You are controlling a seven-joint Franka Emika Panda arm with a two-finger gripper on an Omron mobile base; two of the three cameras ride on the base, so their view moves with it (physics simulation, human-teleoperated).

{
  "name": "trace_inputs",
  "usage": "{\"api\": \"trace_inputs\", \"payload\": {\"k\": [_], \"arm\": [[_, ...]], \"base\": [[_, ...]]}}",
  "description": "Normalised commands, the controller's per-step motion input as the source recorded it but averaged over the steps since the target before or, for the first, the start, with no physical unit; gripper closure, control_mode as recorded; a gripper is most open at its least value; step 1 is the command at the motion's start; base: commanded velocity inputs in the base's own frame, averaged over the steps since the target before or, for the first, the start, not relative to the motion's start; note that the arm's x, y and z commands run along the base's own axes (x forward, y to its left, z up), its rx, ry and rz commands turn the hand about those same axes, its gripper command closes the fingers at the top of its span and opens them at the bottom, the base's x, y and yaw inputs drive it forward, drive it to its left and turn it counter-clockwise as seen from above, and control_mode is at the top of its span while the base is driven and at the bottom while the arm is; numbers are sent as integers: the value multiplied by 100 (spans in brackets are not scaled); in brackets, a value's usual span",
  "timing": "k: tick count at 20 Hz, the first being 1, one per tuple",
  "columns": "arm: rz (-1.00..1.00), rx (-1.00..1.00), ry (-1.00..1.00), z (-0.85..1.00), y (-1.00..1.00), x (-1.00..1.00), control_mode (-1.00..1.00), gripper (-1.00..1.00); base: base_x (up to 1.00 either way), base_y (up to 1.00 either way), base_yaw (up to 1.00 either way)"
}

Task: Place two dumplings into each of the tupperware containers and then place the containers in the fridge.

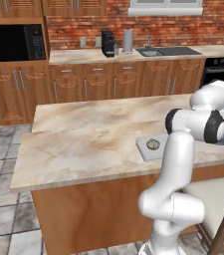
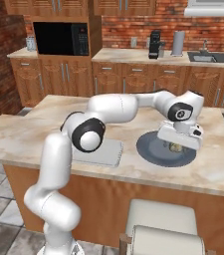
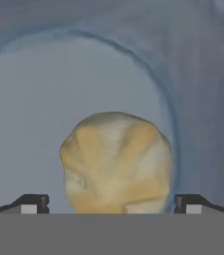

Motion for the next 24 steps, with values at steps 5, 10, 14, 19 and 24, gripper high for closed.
{"api": "trace_inputs", "payload": {"k": [5,10,14,19,24], "arm": [[-1,0,0,-21,0,16,-100,-100],[0,0,0,-2,1,12,-100,-100],[0,0,0,-7,6,3,-100,-100],[0,0,0,-28,28,0,-100,100],[0,0,0,-14,42,0,-100,100]], "base": [[0,0,0],[0,0,0],[0,0,0],[0,0,0],[0,0,0]]}}
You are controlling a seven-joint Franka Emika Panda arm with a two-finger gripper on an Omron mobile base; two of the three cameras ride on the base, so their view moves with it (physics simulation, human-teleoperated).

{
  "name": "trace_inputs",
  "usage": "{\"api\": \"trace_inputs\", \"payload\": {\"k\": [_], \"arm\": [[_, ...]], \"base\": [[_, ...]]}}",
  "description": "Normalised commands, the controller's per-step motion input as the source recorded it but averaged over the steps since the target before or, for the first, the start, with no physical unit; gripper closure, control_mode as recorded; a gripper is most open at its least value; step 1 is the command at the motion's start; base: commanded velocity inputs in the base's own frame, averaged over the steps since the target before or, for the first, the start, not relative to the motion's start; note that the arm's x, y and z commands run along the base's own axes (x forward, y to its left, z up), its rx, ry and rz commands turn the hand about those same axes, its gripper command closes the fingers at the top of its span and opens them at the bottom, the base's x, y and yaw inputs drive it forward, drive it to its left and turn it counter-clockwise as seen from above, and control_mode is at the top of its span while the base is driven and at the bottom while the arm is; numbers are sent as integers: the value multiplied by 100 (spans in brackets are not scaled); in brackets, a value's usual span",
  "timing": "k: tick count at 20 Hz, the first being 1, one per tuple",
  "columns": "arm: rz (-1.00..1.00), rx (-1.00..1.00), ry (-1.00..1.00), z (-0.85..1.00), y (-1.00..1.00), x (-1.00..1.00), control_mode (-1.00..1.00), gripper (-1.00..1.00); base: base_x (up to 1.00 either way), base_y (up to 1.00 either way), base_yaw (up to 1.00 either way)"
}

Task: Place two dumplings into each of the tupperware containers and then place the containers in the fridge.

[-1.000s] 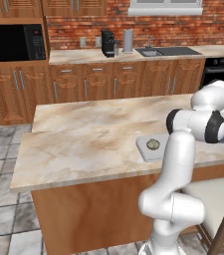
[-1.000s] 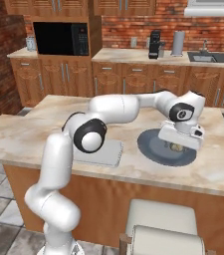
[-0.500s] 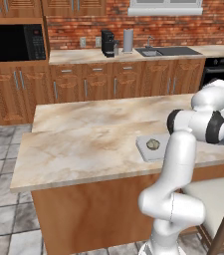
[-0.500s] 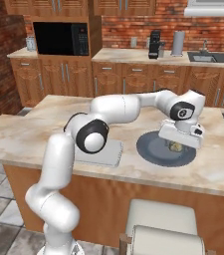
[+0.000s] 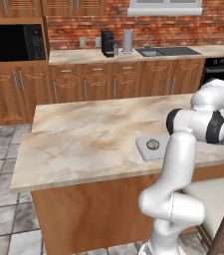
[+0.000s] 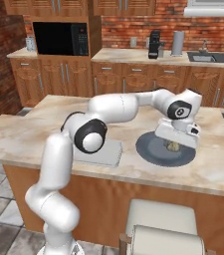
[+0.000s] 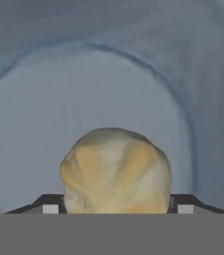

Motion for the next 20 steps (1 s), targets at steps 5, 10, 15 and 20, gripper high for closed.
{"api": "trace_inputs", "payload": {"k": [5,10,15,20], "arm": [[0,-5,0,20,76,-38,-100,100],[0,-6,0,47,86,-42,-100,100],[0,-6,0,65,69,-40,-100,100],[0,-8,0,36,83,-27,-100,100]], "base": [[0,0,0],[0,0,0],[0,0,0],[0,0,0]]}}
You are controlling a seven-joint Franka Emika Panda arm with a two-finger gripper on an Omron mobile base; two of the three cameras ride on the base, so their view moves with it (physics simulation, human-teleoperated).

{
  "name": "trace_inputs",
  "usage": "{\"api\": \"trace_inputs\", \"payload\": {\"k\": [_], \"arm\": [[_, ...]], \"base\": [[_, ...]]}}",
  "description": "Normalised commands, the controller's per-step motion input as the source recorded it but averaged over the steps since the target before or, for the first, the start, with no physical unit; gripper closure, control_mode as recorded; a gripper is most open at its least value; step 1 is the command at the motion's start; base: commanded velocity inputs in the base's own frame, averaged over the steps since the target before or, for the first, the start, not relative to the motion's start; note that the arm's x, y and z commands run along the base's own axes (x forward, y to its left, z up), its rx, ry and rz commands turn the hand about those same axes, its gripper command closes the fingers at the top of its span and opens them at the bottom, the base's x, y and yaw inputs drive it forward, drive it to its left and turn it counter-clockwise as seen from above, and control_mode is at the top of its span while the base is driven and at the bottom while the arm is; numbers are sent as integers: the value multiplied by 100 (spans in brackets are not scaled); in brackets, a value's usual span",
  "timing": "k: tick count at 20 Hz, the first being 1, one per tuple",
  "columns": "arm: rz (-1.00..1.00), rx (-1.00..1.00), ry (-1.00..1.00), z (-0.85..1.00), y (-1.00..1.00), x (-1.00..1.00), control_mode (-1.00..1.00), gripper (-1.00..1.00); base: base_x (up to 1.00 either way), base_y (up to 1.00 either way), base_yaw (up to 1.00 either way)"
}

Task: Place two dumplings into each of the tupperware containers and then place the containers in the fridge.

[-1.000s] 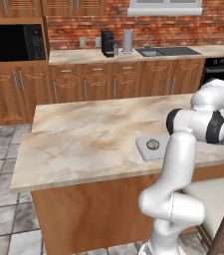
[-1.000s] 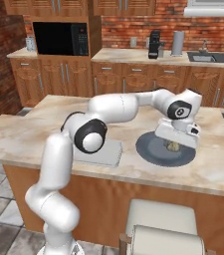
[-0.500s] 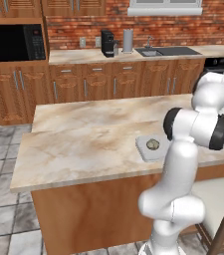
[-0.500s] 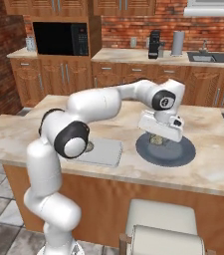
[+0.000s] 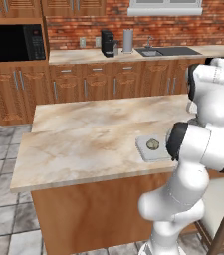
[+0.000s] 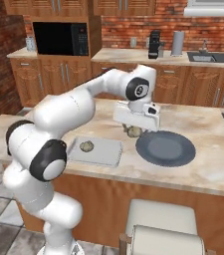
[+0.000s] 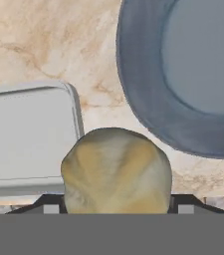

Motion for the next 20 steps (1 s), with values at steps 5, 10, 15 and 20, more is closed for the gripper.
{"api": "trace_inputs", "payload": {"k": [5,10,15,20], "arm": [[7,-3,1,2,75,-43,-100,100],[5,0,0,0,64,-23,-100,100],[1,0,0,-6,68,0,-100,100],[0,0,0,-35,16,41,-100,100]], "base": [[0,0,0],[0,0,0],[0,0,0],[0,0,0]]}}
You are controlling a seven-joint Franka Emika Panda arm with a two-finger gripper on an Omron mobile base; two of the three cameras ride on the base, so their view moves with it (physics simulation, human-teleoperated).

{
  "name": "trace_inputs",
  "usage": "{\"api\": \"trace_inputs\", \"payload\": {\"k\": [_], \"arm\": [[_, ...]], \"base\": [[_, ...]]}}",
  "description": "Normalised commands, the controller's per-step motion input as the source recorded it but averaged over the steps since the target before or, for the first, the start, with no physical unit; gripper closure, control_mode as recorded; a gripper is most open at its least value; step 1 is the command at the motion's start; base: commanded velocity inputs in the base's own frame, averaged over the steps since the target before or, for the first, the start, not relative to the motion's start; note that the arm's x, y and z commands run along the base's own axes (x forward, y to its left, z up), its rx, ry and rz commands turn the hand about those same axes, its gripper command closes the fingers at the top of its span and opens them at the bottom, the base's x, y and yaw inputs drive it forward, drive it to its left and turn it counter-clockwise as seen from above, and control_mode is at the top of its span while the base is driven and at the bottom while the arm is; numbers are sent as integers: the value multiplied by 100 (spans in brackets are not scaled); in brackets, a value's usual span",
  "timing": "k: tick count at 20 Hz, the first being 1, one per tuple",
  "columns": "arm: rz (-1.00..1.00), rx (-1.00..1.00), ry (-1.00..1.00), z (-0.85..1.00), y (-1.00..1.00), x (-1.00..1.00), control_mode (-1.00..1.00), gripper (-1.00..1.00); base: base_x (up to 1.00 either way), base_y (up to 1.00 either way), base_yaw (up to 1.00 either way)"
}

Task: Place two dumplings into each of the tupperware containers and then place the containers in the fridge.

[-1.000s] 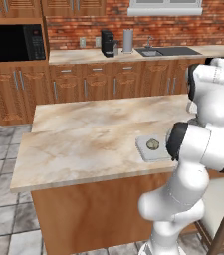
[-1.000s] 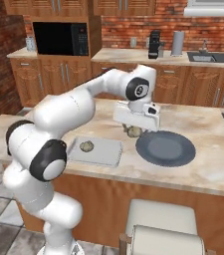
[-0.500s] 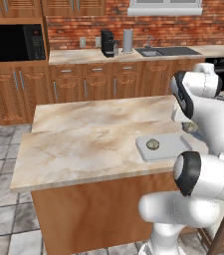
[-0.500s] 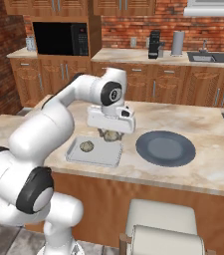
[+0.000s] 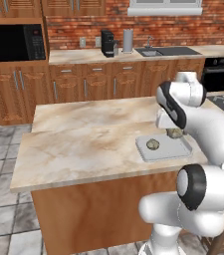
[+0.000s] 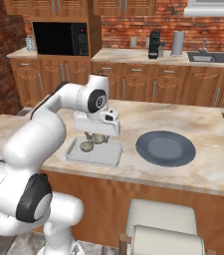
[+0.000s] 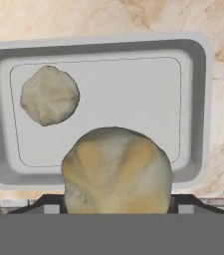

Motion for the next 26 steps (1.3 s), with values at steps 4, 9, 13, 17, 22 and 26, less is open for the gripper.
{"api": "trace_inputs", "payload": {"k": [4,9,13,17,22,26], "arm": [[0,0,0,-20,-7,42,-100,100],[0,0,0,-28,-4,18,-100,100],[0,0,0,-37,0,5,-100,100],[0,0,0,-48,0,10,-100,100],[0,0,0,-28,0,19,-100,100],[0,0,0,-22,-1,28,-100,100]], "base": [[0,0,0],[0,0,0],[0,0,0],[0,0,0],[0,0,0],[0,0,0]]}}
